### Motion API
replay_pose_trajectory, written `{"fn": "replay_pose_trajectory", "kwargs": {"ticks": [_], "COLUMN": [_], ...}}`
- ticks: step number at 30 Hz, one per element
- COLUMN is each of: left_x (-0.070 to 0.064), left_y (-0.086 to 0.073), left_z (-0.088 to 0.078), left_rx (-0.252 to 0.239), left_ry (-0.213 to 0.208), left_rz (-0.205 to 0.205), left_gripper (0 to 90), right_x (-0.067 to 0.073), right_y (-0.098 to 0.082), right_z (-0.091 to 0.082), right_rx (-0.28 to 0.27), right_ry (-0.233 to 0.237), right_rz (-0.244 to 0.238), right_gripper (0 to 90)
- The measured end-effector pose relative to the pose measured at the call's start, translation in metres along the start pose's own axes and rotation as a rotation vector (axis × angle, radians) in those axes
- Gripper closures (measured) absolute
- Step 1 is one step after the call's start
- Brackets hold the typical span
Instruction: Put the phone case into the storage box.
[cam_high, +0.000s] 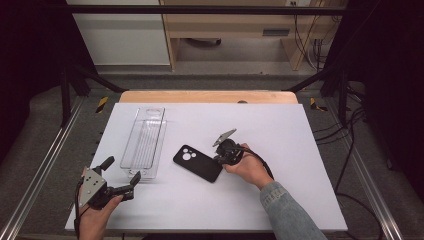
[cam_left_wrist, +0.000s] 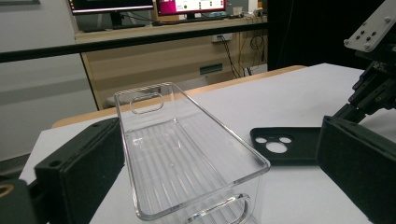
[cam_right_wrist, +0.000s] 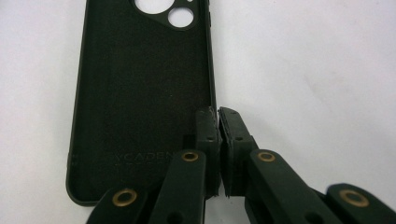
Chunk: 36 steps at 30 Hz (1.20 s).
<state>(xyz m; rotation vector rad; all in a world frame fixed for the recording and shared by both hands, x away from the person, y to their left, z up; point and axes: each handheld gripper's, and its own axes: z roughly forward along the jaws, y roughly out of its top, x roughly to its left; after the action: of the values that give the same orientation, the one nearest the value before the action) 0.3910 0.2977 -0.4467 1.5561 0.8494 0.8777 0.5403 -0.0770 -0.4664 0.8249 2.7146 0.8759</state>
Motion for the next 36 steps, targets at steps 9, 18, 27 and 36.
{"fn": "replay_pose_trajectory", "kwargs": {"ticks": [9,18,27,36], "left_x": [0.002,0.001,0.001,-0.001], "left_y": [0.0,0.0,0.0,0.001], "left_z": [-0.001,-0.001,-0.001,-0.002], "left_rx": [-0.001,0.0,0.001,0.005], "left_ry": [0.006,0.011,0.014,0.014], "left_rz": [-0.004,-0.003,0.0,0.007], "left_gripper": [0.8,0.8,0.8,0.9], "right_x": [0.006,0.007,0.011,0.018], "right_y": [-0.005,-0.007,-0.017,-0.029], "right_z": [-0.005,-0.018,-0.039,-0.054], "right_rx": [-0.024,-0.075,-0.137,-0.193], "right_ry": [-0.016,-0.025,-0.081,-0.138], "right_rz": [-0.024,-0.024,-0.024,0.001], "right_gripper": [89.5,89.5,89.5,89.5]}}
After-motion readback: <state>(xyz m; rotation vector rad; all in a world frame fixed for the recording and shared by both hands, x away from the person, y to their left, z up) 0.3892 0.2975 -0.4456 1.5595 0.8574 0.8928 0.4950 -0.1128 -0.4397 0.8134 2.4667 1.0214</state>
